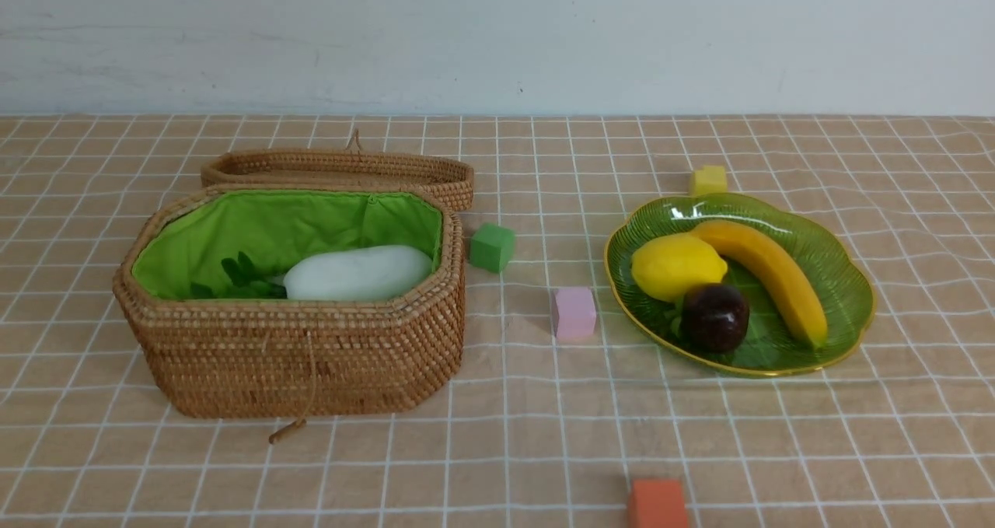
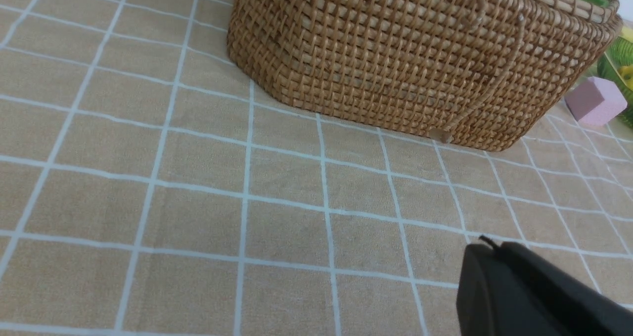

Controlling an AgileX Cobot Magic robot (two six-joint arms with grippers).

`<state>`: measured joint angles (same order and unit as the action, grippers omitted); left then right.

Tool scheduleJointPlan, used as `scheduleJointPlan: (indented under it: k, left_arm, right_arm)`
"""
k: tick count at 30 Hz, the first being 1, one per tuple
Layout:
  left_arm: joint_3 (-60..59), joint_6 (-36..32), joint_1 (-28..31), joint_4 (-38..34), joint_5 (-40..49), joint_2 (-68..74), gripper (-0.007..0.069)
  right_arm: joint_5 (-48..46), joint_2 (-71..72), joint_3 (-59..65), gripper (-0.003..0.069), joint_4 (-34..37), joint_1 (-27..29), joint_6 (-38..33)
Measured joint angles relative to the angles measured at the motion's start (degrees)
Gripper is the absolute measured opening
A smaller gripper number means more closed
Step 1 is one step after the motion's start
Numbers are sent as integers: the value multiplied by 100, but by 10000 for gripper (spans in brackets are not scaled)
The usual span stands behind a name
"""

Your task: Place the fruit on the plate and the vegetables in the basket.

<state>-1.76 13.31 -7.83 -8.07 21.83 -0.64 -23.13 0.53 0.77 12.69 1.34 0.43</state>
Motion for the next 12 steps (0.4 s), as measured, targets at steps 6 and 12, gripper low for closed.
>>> scheduleJointPlan:
  k: [6,12]
  left_arm:
    - [0,0,0,0,0,0,-9]
    - [0,0,0,0,0,0,-9]
  right_arm:
    - [0,0,0,86,0,0,0]
    - [0,0,0,94,6,0,0]
